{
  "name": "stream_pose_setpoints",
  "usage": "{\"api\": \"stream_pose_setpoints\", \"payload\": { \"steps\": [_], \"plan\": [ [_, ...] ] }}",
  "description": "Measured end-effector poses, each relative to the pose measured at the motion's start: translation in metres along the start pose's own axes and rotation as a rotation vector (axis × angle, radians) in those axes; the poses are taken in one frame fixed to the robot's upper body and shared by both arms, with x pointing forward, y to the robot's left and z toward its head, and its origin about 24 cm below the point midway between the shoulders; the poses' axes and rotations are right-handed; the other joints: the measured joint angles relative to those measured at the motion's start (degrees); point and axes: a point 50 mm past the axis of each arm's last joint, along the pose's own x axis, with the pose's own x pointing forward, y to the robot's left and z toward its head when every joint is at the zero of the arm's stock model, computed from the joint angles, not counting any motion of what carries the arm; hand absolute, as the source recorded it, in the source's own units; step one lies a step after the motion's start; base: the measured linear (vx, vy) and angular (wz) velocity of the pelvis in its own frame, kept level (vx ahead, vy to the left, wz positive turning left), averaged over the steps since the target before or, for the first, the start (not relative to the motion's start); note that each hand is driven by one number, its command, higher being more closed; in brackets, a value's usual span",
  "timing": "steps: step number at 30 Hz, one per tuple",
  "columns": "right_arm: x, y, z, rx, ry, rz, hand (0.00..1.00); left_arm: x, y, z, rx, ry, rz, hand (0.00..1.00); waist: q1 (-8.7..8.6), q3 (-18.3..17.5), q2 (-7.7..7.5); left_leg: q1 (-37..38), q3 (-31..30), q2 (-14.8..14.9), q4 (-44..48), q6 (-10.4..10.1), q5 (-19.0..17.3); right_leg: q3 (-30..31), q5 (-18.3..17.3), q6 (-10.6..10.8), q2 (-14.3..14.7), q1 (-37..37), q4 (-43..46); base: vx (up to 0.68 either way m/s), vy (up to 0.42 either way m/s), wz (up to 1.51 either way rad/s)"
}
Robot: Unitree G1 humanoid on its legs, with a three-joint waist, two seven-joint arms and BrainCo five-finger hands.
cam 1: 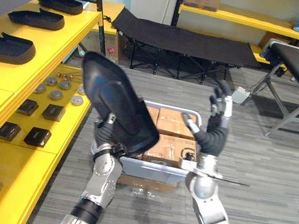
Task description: Walk over and take plastic housings, then place them on the shelf
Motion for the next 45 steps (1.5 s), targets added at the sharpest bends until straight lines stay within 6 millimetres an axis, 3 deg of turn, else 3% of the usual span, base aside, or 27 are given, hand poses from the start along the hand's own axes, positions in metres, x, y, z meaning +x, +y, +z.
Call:
{"api": "stream_pose_setpoints", "payload": {
  "steps": [4,9,12,16,21,24,27,32,34,37,38,40,41,43,44,45],
  "plan": [
    [-0.029,-0.029,-0.013,0.009,0.17,-0.043,0.0,0.004,0.04,0.022,0.116,-0.191,0.217,1.0,-0.86,-0.5,0.78,0.3,0.3,0.0,-0.5,0.0,0.0,0.1,-0.3,0.1,0.0,-0.2,0.0,0.0,0.002,-0.01],
    [-0.059,-0.06,-0.03,-0.064,0.375,-0.091,0.0,-0.011,0.069,0.03,0.156,-0.227,0.278,1.0,-1.22,-1.6,2.1,1.2,2.8,-0.1,-1.2,-0.1,-0.4,2.1,-0.5,0.2,0.1,-1.3,0.0,0.0,0.016,-0.21],
    [-0.086,-0.087,-0.044,-0.097,0.545,-0.15,0.0,-0.022,0.078,0.045,0.123,-0.275,0.209,1.0,-1.56,-1.8,2.45,1.3,3.7,-0.1,-1.1,-0.1,-0.7,3.1,-0.4,0.2,0.1,-2.0,0.0,0.01,0.017,-0.16],
    [-0.099,-0.093,-0.056,-0.083,0.64,-0.138,0.0,-0.027,0.078,0.053,0.132,-0.31,0.124,1.0,-1.64,-2.0,2.74,1.3,4.1,-0.1,-1.0,-0.1,-0.8,3.4,-0.4,0.2,0.1,-2.1,0.0,0.0,0.008,-0.06],
    [-0.101,-0.088,-0.07,-0.056,0.694,-0.08,0.0,-0.034,0.089,0.057,0.183,-0.319,0.122,1.0,-0.97,-2.1,3.09,1.0,3.3,-0.1,-0.9,0.2,-1.0,2.6,-0.5,0.2,0.1,-1.7,0.0,0.0,0.005,0.09],
    [-0.096,-0.075,-0.073,-0.025,0.696,-0.005,0.0,-0.035,0.096,0.07,0.199,-0.375,0.145,1.0,0.11,-2.2,3.17,-0.8,-0.2,-0.5,-0.4,0.4,-1.0,-0.9,-1.2,0.5,-0.5,-0.8,0.0,-0.01,0.009,0.58],
    [-0.088,-0.053,-0.081,0.012,0.697,0.091,0.0,-0.034,0.109,0.084,0.238,-0.45,0.205,1.0,2.62,-2.2,3.43,-3.5,-5.7,-1.4,1.0,0.5,-0.9,-6.2,-1.9,1.1,-1.5,1.2,0.0,0.01,0.012,0.9],
    [-0.072,-0.019,-0.088,-0.002,0.661,0.25,0.0,-0.039,0.145,0.104,0.348,-0.515,0.318,1.0,8.47,-2.7,3.05,-6.1,-15.3,-3.7,0.9,1.0,-0.3,-14.7,-4.8,2.4,-3.0,4.8,2.5,0.05,-0.001,0.99],
    [-0.06,-0.011,-0.087,-0.033,0.616,0.275,0.0,-0.043,0.161,0.107,0.386,-0.495,0.34,1.0,10.33,-2.7,2.97,-7.8,-20.9,-3.8,1.0,1.1,0.2,-15.5,-6.5,0.7,-2.8,5.6,6.2,0.08,-0.002,1.21],
    [-0.047,-0.021,-0.085,-0.055,0.584,0.212,0.0,-0.045,0.167,0.108,0.392,-0.473,0.315,1.0,10.84,-2.3,2.03,-8.8,-27.6,-4.3,0.9,0.6,1.0,-14.8,-9.8,-0.3,-2.9,7.0,11.8,0.07,-0.008,1.32],
    [-0.043,-0.027,-0.085,-0.055,0.575,0.18,0.0,-0.045,0.169,0.109,0.389,-0.471,0.306,1.0,11.62,-2.2,0.58,-8.8,-29.1,-5.0,1.1,0.4,1.4,-15.2,-11.8,0.0,-3.7,7.5,13.8,0.08,-0.074,0.81],
    [-0.039,-0.037,-0.084,-0.064,0.579,0.138,0.0,-0.047,0.168,0.108,0.388,-0.463,0.273,1.0,11.6,-1.8,-0.83,-9.1,-30.1,-6.2,1.3,0.6,2.4,-17.2,-14.2,0.2,-4.3,9.4,15.0,0.08,-0.112,0.96],
    [-0.04,-0.047,-0.084,-0.069,0.588,0.087,0.0,-0.046,0.162,0.105,0.37,-0.447,0.216,1.0,10.59,-1.6,-1.32,-11.3,-27.2,-7.1,2.1,2.1,3.8,-20.7,-14.7,0.3,-4.5,11.1,14.9,0.03,-0.069,1.34],
    [-0.044,-0.07,-0.076,-0.104,0.585,-0.019,0.0,-0.043,0.146,0.102,0.305,-0.442,0.101,1.0,8.47,-0.2,-1.03,-13.4,-17.6,-6.0,3.0,7.5,3.6,-26.2,-14.9,0.3,-4.0,13.1,14.9,0.04,-0.006,1.69],
    [-0.046,-0.084,-0.068,-0.132,0.567,-0.073,0.0,-0.043,0.137,0.099,0.278,-0.432,0.034,1.0,8.19,1.3,0.22,-14.5,-11.3,-4.4,4.4,8.1,4.3,-28.0,-14.9,0.4,-4.0,14.6,15.4,0.03,0.041,1.48],
    [-0.048,-0.089,-0.065,-0.143,0.563,-0.087,0.0,-0.044,0.134,0.098,0.266,-0.424,0.008,1.0,8.04,1.7,1.0,-14.8,-9.8,-4.3,4.6,7.8,4.6,-28.4,-15.0,0.4,-4.1,15.0,15.6,0.01,0.09,0.97]
  ]
}}
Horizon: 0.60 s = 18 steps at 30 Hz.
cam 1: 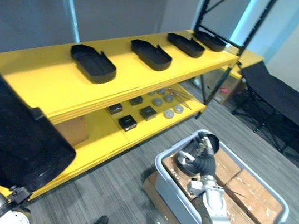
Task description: Walk over and take plastic housings, then place them on the shelf
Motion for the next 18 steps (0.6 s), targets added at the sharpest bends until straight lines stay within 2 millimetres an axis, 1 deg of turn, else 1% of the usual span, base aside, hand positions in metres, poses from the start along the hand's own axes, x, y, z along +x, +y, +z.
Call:
{"api": "stream_pose_setpoints", "payload": {
  "steps": [1,2,5,6,7,8,9,10,11,12,13,14,15,16,17,18],
  "plan": [
    [-0.002,-0.01,0.001,-0.016,-0.002,-0.027,0.0,-0.003,-0.004,0.0,-0.027,0.011,-0.022,1.0,0.05,0.5,1.28,-0.2,0.3,-0.5,-0.3,-1.1,1.5,0.2,0.0,0.0,-0.6,0.0,0.6,0.0,0.11,0.41],
    [-0.002,-0.009,0.001,-0.011,-0.005,-0.022,0.0,-0.005,-0.003,0.001,-0.031,0.012,-0.028,1.0,0.24,0.8,2.26,-0.2,0.7,-1.3,-0.3,-1.2,2.1,0.4,-0.4,0.4,-1.5,0.0,0.9,0.01,0.108,0.18],
    [0.002,0.001,0.005,0.014,-0.029,0.013,0.0,-0.005,-0.002,0.003,-0.028,0.0,-0.024,1.0,0.37,2.5,1.8,-0.8,2.8,-2.5,1.8,-1.3,1.8,1.8,-1.8,0.6,-3.6,-0.2,0.9,0.0,0.069,-0.12],
    [0.005,0.006,0.008,0.03,-0.048,0.033,0.0,-0.005,-0.002,0.003,-0.028,-0.007,-0.021,1.0,0.47,3.1,1.35,-2.9,3.4,-2.6,5.3,-1.2,0.2,2.8,-2.7,0.6,-4.2,-1.0,1.1,-0.02,0.053,-0.19],
    [0.008,0.011,0.011,0.046,-0.067,0.05,0.0,-0.004,-0.002,0.004,-0.026,-0.015,-0.019,1.0,0.49,4.2,1.45,-5.4,3.5,-2.3,10.6,-0.8,-2.2,3.6,-3.1,0.8,-4.4,-1.3,1.3,-0.03,0.062,-0.18],
    [0.008,0.012,0.011,0.052,-0.074,0.053,0.0,-0.004,-0.003,0.004,-0.026,-0.019,-0.018,1.0,0.47,4.8,1.45,-6.4,3.5,-2.1,13.2,-0.6,-3.6,3.6,-3.4,1.2,-4.7,-1.1,1.6,-0.03,0.1,-0.15],
    [0.008,0.015,0.01,0.067,-0.08,0.051,0.0,-0.003,-0.003,0.005,-0.013,-0.031,-0.016,1.0,0.61,5.8,1.01,-8.2,3.9,-2.3,18.9,-0.2,-7.3,3.6,-4.9,1.0,-5.9,-0.7,2.7,0.0,0.137,-0.07],
    [0.007,0.017,0.008,0.078,-0.071,0.045,0.0,-0.002,-0.003,0.006,-0.001,-0.042,-0.019,1.0,0.59,6.3,0.35,-8.9,4.1,-2.9,21.2,0.1,-9.2,3.5,-5.5,0.0,-6.8,-0.3,3.7,0.02,0.155,-0.01],
    [0.006,0.018,0.007,0.085,-0.068,0.039,0.0,0.0,-0.004,0.007,0.003,-0.052,-0.022,1.0,0.51,6.3,0.24,-9.1,4.2,-3.2,22.2,0.2,-10.1,3.5,-5.2,-0.3,-7.6,-0.1,5.0,0.04,0.2,0.28],
    [0.004,0.017,0.004,0.084,-0.057,0.039,0.0,0.003,-0.008,0.008,0.002,-0.077,-0.032,1.0,0.12,6.7,0.4,-9.1,3.4,-3.8,22.9,1.0,-10.7,4.3,-3.0,-3.7,-9.5,-2.2,11.8,0.04,0.25,0.47],
    [0.002,0.016,0.001,0.081,-0.043,0.04,0.0,0.008,-0.012,0.011,0.002,-0.111,-0.047,1.0,0.3,6.7,0.34,-8.4,3.4,-3.9,21.5,1.1,-10.8,7.7,1.9,-10.4,-11.5,-6.5,19.8,0.05,0.266,0.55],
    [0.001,0.018,0.001,0.085,-0.043,0.046,0.0,0.011,-0.012,0.013,0.004,-0.127,-0.058,1.0,0.26,6.9,0.03,-7.6,3.6,-4.1,20.4,1.1,-10.8,10.1,5.6,-13.1,-12.5,-8.7,23.0,0.09,0.281,0.55],
    [0.0,0.02,0.002,0.093,-0.057,0.058,0.0,0.016,-0.013,0.016,0.014,-0.157,-0.08,1.0,0.01,6.9,-0.05,-6.4,3.3,-4.5,18.9,1.8,-11.3,15.9,15.3,-14.7,-12.9,-12.7,28.3,0.15,0.255,0.52],
    [-0.001,0.022,0.002,0.1,-0.07,0.066,0.0,0.02,-0.013,0.018,0.026,-0.182,-0.092,1.0,-0.21,7.1,0.32,-5.4,2.3,-4.7,17.8,2.0,-11.3,20.3,18.4,-13.1,-12.5,-15.3,32.5,0.2,0.264,0.68],
    [-0.001,0.026,0.004,0.104,-0.086,0.088,0.0,0.023,-0.014,0.02,0.024,-0.199,-0.089,1.0,-0.82,7.2,0.23,-3.6,0.1,-5.4,16.0,3.7,-11.1,24.8,11.9,-9.8,-10.0,-19.2,39.1,0.18,0.195,0.55],
    [0.0,0.027,0.006,0.102,-0.095,0.101,0.0,0.024,-0.013,0.02,0.024,-0.203,-0.081,1.0,-1.25,7.3,0.36,-2.5,-0.6,-5.6,14.7,4.5,-10.7,25.9,8.3,-8.7,-8.6,-20.7,41.1,0.18,0.184,0.59]
  ]
}}
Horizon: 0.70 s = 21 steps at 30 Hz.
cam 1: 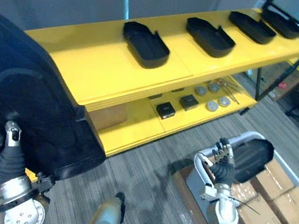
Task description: Walk over and take plastic housings, then place them on the shelf
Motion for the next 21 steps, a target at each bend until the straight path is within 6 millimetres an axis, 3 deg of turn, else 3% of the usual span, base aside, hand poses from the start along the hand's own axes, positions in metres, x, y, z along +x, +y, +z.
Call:
{"api": "stream_pose_setpoints", "payload": {
  "steps": [2,4,5,8,11,12,13,14,15,18,19,20,21],
  "plan": [
    [-0.001,0.0,0.009,-0.016,-0.048,0.019,0.0,0.002,-0.001,0.0,-0.005,0.001,0.019,1.0,-0.85,0.2,0.38,4.8,-2.4,-1.6,-4.5,0.7,0.6,0.3,-8.7,2.2,5.7,-3.4,-3.0,0.21,0.183,0.54],
    [0.001,-0.004,0.02,-0.019,-0.097,0.005,0.0,0.007,-0.006,0.0,-0.023,-0.008,0.018,1.0,-2.04,-0.1,0.55,6.0,-4.7,-3.3,-6.4,0.6,0.6,2.3,-11.5,3.5,10.3,-6.1,-14.0,0.25,0.093,0.75],
    [0.003,-0.01,0.027,-0.029,-0.128,-0.012,0.0,0.013,-0.011,0.002,-0.042,-0.029,0.01,1.0,-2.94,-0.1,0.53,6.5,-6.1,-4.6,-7.5,0.6,0.7,5.0,-11.4,4.0,12.6,-7.8,-22.0,0.3,0.033,0.94],
    [0.004,-0.019,0.031,-0.049,-0.141,-0.022,0.0,0.018,-0.017,0.0,-0.052,-0.023,0.009,1.0,-4.57,-0.6,-0.12,9.6,-6.9,-6.9,-9.1,0.7,0.5,9.3,-9.4,6.5,12.8,-10.2,-31.0,0.28,-0.049,0.8],
    [0.004,-0.016,0.031,-0.051,-0.139,0.021,0.0,0.01,-0.013,-0.006,-0.026,0.036,0.034,1.0,-4.48,-3.0,0.34,11.6,-8.0,-7.2,-9.4,0.1,-1.0,9.0,-6.2,4.4,13.6,-10.1,-35.4,0.32,-0.152,0.32],
    [0.005,-0.015,0.032,-0.056,-0.144,0.031,0.0,0.008,-0.012,-0.008,-0.018,0.06,0.04,1.0,-4.87,-4.7,0.08,11.5,-8.7,-7.2,-9.1,-0.9,-1.6,8.9,-2.2,3.5,14.4,-8.3,-40.0,0.4,-0.209,0.64],
    [0.008,-0.016,0.034,-0.071,-0.152,0.04,0.0,0.004,-0.013,-0.012,-0.024,0.085,0.05,1.0,-4.86,-5.2,0.55,11.3,-8.6,-6.3,-8.0,-2.3,-2.7,7.5,2.0,4.2,15.5,-5.4,-44.8,0.47,-0.254,0.62],
    [0.009,-0.016,0.036,-0.078,-0.158,0.046,0.0,0.002,-0.014,-0.013,-0.032,0.1,0.059,1.0,-4.72,-5.4,1.14,10.9,-8.4,-5.5,-7.4,-3.0,-3.1,7.0,3.1,3.4,16.3,-4.2,-47.1,0.33,-0.182,0.52],
    [0.013,-0.017,0.04,-0.09,-0.175,0.053,0.0,-0.003,-0.013,-0.015,-0.043,0.126,0.075,1.0,-4.73,-5.7,1.74,10.3,-7.5,-4.5,-5.8,-4.5,-4.4,5.5,3.4,3.3,17.1,-1.7,-50.7,0.27,-0.154,0.5],
    [0.014,-0.033,0.047,-0.136,-0.201,-0.025,0.0,-0.009,-0.019,-0.017,-0.076,0.156,0.074,1.0,-5.31,-6.6,3.71,9.3,3.4,1.7,-5.5,-4.1,-5.9,1.7,2.7,2.1,18.6,0.6,-52.4,0.2,-0.127,0.62],
    [0.014,-0.042,0.052,-0.154,-0.224,-0.084,0.0,-0.008,-0.023,-0.016,-0.096,0.145,0.059,1.0,-5.52,-6.8,4.2,8.9,8.2,4.6,-7.3,-4.4,-4.2,0.3,2.2,1.8,18.6,0.7,-52.3,0.16,-0.087,0.75],
    [0.013,-0.05,0.059,-0.188,-0.26,-0.139,0.0,-0.006,-0.028,-0.014,-0.125,0.125,0.045,1.0,-5.89,-6.9,4.73,8.8,8.8,5.7,-9.2,-6.2,-2.1,-0.9,1.5,2.5,18.3,0.7,-52.0,0.11,-0.019,0.57],
    [0.012,-0.053,0.063,-0.207,-0.291,-0.169,0.0,-0.006,-0.031,-0.013,-0.139,0.117,0.036,1.0,-5.89,-6.8,5.0,9.6,8.8,5.3,-10.4,-6.1,-2.1,-1.1,1.3,2.7,18.1,0.7,-51.8,0.09,0.055,0.39]
  ]
}}
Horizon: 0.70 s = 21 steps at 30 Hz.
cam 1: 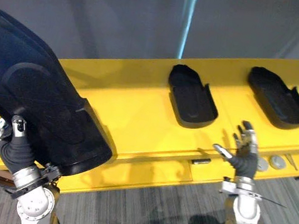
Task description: Walk over and take plastic housings, then place them on the shelf
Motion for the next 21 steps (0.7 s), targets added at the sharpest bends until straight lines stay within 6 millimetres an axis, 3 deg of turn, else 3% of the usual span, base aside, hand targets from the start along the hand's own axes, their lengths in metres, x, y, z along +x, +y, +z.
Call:
{"api": "stream_pose_setpoints", "payload": {
  "steps": [3,5,6,8,10,12,14,15,16,17,19,21],
  "plan": [
    [-0.001,-0.003,0.032,-0.056,-0.204,-0.095,0.0,-0.001,-0.006,-0.001,-0.016,0.003,-0.033,1.0,-0.79,0.0,-0.23,2.7,-0.2,-1.5,-0.9,0.1,0.2,-0.5,-1.3,1.1,-1.6,2.1,0.9,0.06,0.099,0.07],
    [-0.003,-0.004,0.067,-0.046,-0.417,-0.126,0.0,-0.001,-0.007,-0.001,-0.014,0.003,-0.037,1.0,-0.79,0.0,-0.77,3.8,0.1,-2.8,0.8,0.4,0.0,0.3,-3.6,2.4,-3.3,2.9,2.7,0.04,0.079,-0.07],
    [-0.003,-0.004,0.073,-0.039,-0.456,-0.131,0.0,-0.001,-0.006,-0.001,-0.01,0.003,-0.038,1.0,-0.76,0.2,-1.01,3.1,0.1,-2.9,2.6,0.3,-0.2,0.6,-4.2,2.3,-3.7,2.9,3.4,0.01,0.049,-0.09],
    [-0.001,-0.004,0.083,-0.02,-0.526,-0.131,0.0,0.003,-0.004,0.0,0.008,-0.011,-0.054,1.0,-0.62,2.0,-2.44,-3.7,-0.2,-1.7,21.2,0.3,-1.0,2.1,-6.7,2.1,-5.0,3.0,6.3,-0.09,0.034,-0.24],
    [0.004,-0.006,0.089,-0.045,-0.559,-0.115,0.0,0.003,-0.003,-0.001,0.01,-0.008,-0.052,1.0,-0.36,3.3,-1.5,-7.5,-1.9,0.9,33.0,0.6,-1.6,3.1,-7.7,1.9,-4.4,4.9,7.8,-0.03,0.082,-0.49],
    [0.006,-0.012,0.092,-0.079,-0.58,-0.127,0.0,0.003,-0.003,0.0,0.011,-0.015,-0.072,1.0,-0.73,2.6,-0.37,-6.5,-1.7,3.0,30.9,3.3,-3.4,4.2,-8.7,2.3,-5.1,4.8,9.9,0.02,0.144,-0.41],
    [0.008,-0.017,0.095,-0.087,-0.595,-0.152,0.0,0.005,-0.005,0.001,0.008,-0.028,-0.092,1.0,-1.98,2.5,-0.15,-4.9,-1.6,4.3,23.5,3.7,-3.4,5.8,-9.6,3.5,-7.2,3.3,12.2,0.03,0.205,-0.27],
    [0.009,-0.018,0.097,-0.093,-0.604,-0.157,0.0,0.006,-0.007,0.001,0.003,-0.034,-0.099,1.0,-2.28,2.1,0.43,-3.9,-1.6,4.5,18.3,2.1,-1.9,6.8,-10.0,4.5,-8.2,1.8,13.6,0.04,0.336,-0.34],
    [0.011,-0.02,0.099,-0.1,-0.61,-0.15,0.0,0.01,-0.011,0.002,-0.005,-0.044,-0.112,1.0,-2.82,1.3,1.63,-1.7,-2.9,3.9,11.3,-2.4,-1.2,8.8,-10.5,6.4,-9.8,-0.8,15.9,0.05,0.38,-0.31],
    [0.011,-0.02,0.098,-0.099,-0.606,-0.151,0.0,0.013,-0.013,0.002,-0.007,-0.048,-0.119,1.0,-3.13,1.3,1.66,-0.7,-2.6,2.9,9.1,-4.0,-2.0,9.3,-10.3,7.1,-10.7,-1.3,16.3,0.07,0.408,-0.2],
    [0.013,-0.016,0.091,-0.096,-0.547,-0.13,0.0,0.028,-0.017,0.001,0.038,-0.053,-0.191,1.0,-3.72,1.6,-0.89,0.2,-0.9,-1.2,8.3,-2.7,-1.7,11.3,-7.0,9.6,-14.0,-0.2,13.2,0.06,0.362,-0.17],
    [0.014,-0.012,0.089,-0.069,-0.529,-0.065,0.0,0.038,-0.009,-0.002,0.129,-0.039,-0.233,1.0,-3.48,1.1,-2.14,0.2,0.6,-0.9,8.3,-2.2,-2.0,11.6,-2.6,9.4,-13.3,0.7,8.7,0.0,0.192,-0.34]
  ]
}}
